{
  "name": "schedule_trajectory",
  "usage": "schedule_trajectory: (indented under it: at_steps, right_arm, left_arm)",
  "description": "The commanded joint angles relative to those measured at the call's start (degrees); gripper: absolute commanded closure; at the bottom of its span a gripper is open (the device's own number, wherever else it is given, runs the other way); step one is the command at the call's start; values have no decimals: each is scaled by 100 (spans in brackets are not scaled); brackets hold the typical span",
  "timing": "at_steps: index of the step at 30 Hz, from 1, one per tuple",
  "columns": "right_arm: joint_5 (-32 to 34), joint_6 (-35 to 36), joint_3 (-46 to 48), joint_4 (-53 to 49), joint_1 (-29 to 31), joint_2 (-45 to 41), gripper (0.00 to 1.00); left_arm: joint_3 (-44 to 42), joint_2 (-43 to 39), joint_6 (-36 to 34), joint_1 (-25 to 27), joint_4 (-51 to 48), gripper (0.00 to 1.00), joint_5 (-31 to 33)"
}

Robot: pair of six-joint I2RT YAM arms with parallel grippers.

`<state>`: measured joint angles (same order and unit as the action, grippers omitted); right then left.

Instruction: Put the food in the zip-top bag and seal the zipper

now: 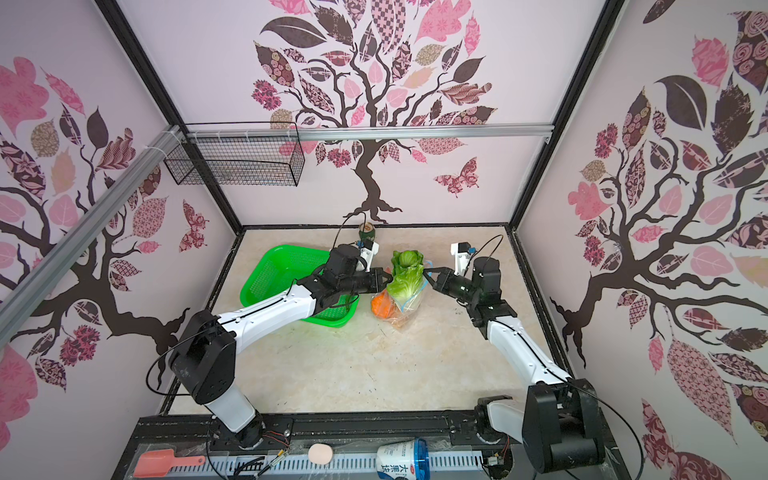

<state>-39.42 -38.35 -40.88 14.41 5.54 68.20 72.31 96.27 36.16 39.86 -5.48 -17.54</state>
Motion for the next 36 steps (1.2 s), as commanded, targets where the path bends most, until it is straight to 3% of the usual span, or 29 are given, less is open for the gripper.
schedule_trajectory:
  at_steps: [1, 12, 28, 36]
  right_arm:
    - [207, 191, -363, -236, -16, -276, 100]
    - [239, 220, -1168, -905, -8, -564, 100]
    - [495, 432, -1347, -1481, 133, -442, 100]
    - [323, 356, -1933, -1538, 139, -706, 100]
  left_arm:
    - [547, -624, -505, 28, -389, 100, 203]
    - [802, -1262, -791, 93, -539, 100, 400]
    - [869, -366, -757, 130, -790, 100, 264]
    - [1110, -1098, -934, 131, -924, 100, 464]
